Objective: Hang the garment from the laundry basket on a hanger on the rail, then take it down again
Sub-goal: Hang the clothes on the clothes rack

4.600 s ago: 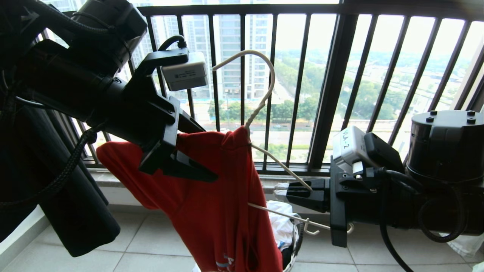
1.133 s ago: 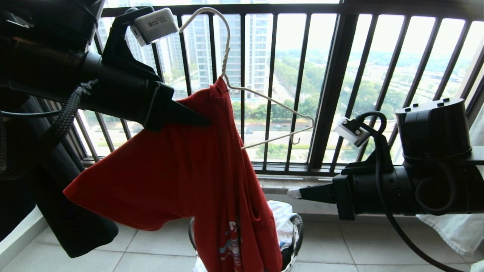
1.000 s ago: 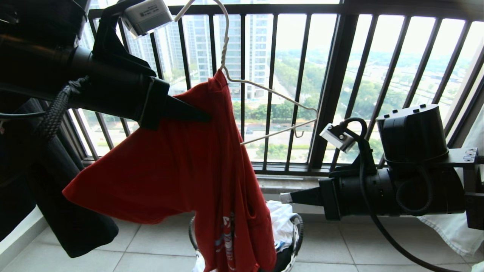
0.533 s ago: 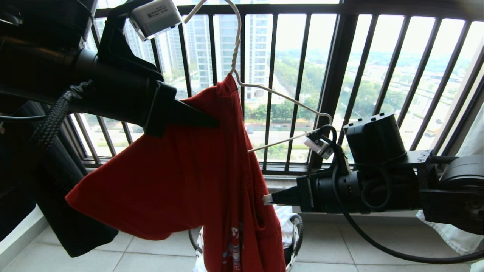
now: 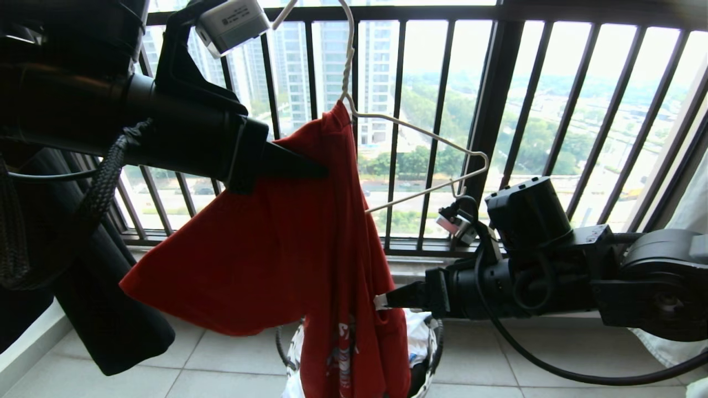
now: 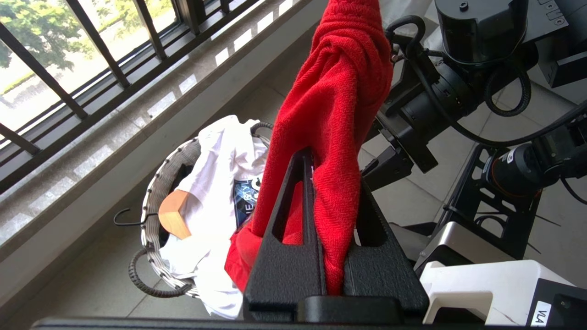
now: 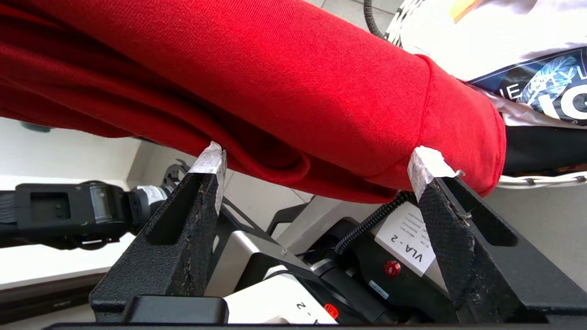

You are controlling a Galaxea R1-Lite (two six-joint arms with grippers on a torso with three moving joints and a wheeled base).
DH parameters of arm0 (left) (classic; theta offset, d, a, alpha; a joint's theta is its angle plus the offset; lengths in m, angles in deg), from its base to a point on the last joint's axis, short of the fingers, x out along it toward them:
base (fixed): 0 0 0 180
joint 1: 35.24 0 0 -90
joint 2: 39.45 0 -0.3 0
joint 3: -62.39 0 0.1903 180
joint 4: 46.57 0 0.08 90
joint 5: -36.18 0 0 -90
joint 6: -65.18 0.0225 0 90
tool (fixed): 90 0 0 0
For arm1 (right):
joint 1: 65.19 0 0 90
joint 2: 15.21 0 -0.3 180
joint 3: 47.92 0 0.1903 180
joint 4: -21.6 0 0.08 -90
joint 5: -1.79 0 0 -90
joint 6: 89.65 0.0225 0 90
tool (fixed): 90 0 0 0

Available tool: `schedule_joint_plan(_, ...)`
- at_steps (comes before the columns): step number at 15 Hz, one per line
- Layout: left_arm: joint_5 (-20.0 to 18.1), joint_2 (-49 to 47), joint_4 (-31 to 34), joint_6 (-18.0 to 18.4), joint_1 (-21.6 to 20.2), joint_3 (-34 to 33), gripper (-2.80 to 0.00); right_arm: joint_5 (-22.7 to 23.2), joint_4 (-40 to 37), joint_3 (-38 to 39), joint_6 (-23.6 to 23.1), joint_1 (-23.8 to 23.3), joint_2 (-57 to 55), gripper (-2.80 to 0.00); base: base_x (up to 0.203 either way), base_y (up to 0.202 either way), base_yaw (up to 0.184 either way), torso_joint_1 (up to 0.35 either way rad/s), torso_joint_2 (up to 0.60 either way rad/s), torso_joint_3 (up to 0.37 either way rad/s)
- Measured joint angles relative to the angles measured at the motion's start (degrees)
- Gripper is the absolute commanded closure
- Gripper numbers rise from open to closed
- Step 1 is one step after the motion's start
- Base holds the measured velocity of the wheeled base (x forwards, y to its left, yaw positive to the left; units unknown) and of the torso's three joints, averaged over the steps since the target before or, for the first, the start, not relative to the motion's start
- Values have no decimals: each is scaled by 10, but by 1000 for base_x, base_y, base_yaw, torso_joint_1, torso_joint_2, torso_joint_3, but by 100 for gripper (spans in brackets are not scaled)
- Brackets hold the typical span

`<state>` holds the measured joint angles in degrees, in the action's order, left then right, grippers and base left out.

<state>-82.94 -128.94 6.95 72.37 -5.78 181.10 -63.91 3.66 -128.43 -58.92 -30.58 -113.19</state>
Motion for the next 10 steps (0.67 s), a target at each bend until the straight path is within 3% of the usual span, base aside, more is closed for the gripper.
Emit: schedule_joint_plan(10, 0, 4, 0, -1, 0, -1, 0, -3, 0, -11, 10, 3, -26, -280, 0, 0, 0, 0, 0, 0)
